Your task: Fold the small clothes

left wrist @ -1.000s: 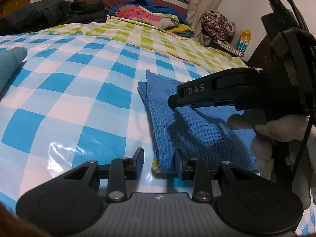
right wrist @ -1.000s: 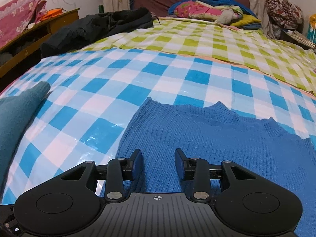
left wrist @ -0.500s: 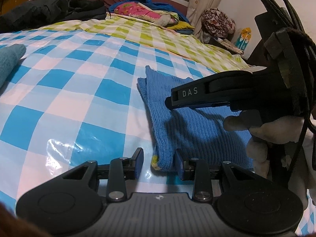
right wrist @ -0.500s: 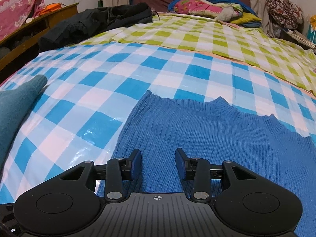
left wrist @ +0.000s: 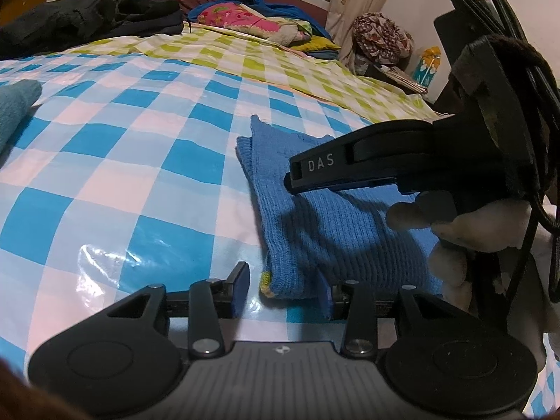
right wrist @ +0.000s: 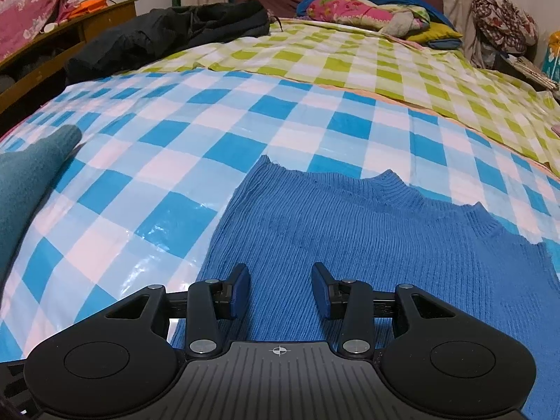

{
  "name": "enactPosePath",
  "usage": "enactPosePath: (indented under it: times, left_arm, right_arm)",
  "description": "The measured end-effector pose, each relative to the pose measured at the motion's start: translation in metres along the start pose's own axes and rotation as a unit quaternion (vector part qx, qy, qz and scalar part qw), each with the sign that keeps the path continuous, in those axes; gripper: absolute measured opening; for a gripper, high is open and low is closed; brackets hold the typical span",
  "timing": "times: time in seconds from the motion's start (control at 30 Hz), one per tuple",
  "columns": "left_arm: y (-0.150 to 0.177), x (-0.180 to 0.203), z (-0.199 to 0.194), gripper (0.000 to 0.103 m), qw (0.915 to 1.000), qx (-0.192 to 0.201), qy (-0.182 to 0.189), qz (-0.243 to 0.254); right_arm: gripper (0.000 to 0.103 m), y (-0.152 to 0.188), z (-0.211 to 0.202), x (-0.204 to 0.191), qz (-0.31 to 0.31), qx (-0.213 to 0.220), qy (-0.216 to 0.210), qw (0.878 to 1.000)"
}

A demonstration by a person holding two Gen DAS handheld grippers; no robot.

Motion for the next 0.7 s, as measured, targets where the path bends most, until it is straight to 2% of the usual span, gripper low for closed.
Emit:
enactPosePath:
  times: [0.7]
  left_arm:
    - [0.0017,-0.0002,0.0012,0.051,1.0,-0.004,-0.002,-0.001]
  right_arm:
    - [0.047,-0.0044,-0.0096,-0.0014,-0.01,-0.005,0.004,1.0]
Point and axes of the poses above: each gripper's, at about its wrist camera, not at the fingertips, and z roughly the way its jaws point, x to its right, y to its underside, the point moved 4 cm from there along z, roughly the way its jaws point, and after that the axes turned 6 degrees about y, right-handed, at the moved point
